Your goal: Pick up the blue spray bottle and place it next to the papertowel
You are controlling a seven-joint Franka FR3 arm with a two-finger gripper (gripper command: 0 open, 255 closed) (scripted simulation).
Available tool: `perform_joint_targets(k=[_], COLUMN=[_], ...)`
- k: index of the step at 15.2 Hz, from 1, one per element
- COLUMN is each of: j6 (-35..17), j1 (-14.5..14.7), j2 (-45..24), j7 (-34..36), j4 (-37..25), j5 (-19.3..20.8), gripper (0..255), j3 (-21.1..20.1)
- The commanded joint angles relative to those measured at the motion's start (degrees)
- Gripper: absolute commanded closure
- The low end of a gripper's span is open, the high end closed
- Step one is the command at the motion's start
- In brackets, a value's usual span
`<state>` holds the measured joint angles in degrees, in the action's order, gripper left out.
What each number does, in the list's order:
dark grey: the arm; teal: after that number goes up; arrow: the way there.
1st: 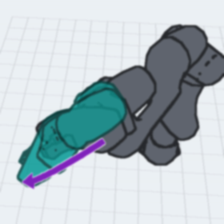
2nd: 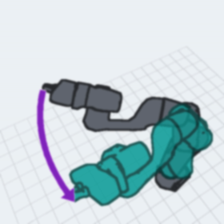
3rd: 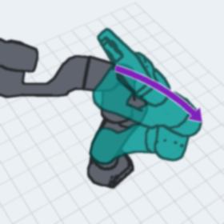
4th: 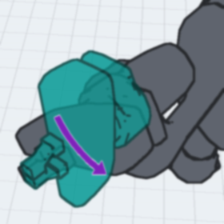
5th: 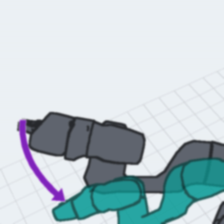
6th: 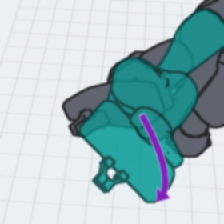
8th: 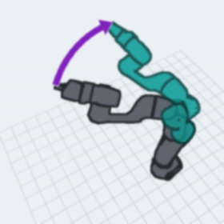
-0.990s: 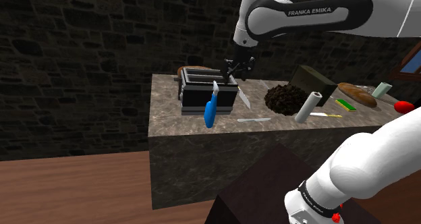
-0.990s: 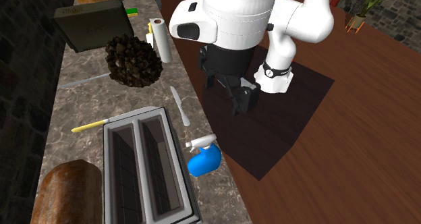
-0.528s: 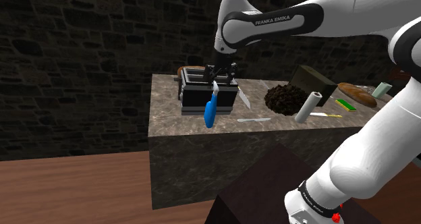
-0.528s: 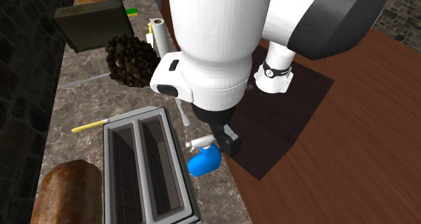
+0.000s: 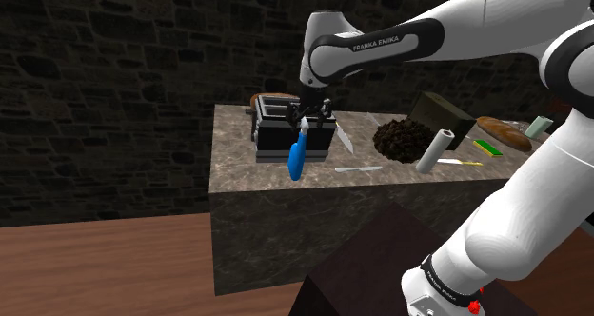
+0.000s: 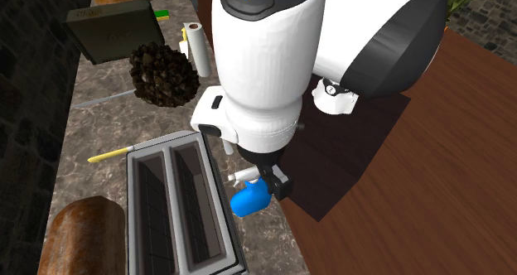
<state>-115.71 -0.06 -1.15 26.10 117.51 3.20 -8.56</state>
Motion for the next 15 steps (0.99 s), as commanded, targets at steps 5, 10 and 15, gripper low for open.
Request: perform_joint_targets(k=[5, 10, 15], j6=[-0.1, -0.1, -0.1], j1=[0.0, 0.0, 0.0], j2=[0.0, 0.0, 0.0], j7=[0.0, 0.0, 0.0], j4=[0.1, 0.1, 0.1], j5=[0.0, 0.0, 0.0], gripper=[0, 255, 255], j3=[0.0, 0.0, 0.0])
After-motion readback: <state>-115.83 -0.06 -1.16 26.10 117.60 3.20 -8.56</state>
